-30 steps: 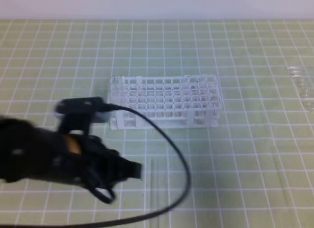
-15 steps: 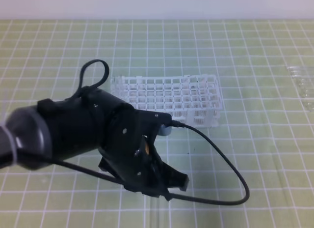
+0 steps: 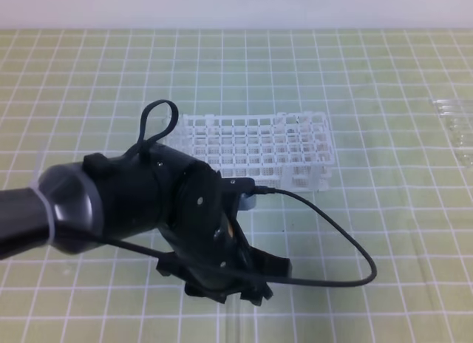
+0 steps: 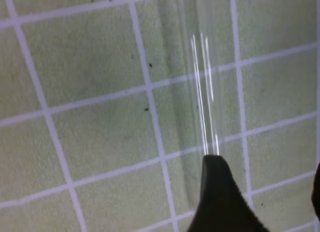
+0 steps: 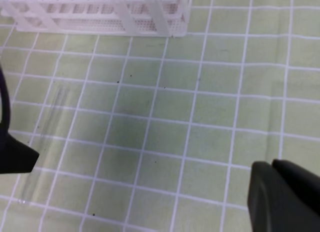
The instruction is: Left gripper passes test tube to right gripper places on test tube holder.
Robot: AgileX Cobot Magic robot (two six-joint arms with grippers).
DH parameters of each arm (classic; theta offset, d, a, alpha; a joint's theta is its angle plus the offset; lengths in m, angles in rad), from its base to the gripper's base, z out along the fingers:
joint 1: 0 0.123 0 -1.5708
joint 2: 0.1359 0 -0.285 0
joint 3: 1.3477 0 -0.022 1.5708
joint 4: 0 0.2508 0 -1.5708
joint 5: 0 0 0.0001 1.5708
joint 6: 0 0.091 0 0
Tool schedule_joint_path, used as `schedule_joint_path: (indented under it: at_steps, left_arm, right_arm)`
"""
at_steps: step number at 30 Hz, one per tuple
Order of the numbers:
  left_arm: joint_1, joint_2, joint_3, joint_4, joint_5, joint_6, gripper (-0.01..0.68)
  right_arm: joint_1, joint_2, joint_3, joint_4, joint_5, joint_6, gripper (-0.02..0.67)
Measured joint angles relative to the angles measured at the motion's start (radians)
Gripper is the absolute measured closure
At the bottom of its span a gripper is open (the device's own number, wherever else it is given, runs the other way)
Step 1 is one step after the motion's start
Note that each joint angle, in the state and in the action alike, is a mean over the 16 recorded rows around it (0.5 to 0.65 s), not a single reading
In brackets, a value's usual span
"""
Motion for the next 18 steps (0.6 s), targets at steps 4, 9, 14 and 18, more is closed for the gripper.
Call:
schedule_joint_path:
  at_steps: [4, 9, 14, 18]
  left_arm:
    - [-0.004, 0.002, 0.0, 0.01, -0.005, -0.028, 0.314]
    - [-0.016, 0.002, 0.0, 0.038, -0.001, -0.065, 0.313]
    - [-0.029, 0.003, 0.0, 0.089, 0.011, -0.102, 0.313]
    - [-0.038, 0.004, 0.0, 0.131, 0.021, -0.135, 0.313]
  right_arm:
    - [0.015, 0.0, 0.0, -0.003, -0.002, 0.0, 0.665]
    - [0.027, 0.0, 0.0, -0.008, -0.004, 0.0, 0.665]
    - [0.029, 0.0, 0.0, -0.007, -0.006, 0.0, 0.665]
    - [0.029, 0.0, 0.0, -0.004, -0.007, 0.0, 0.665]
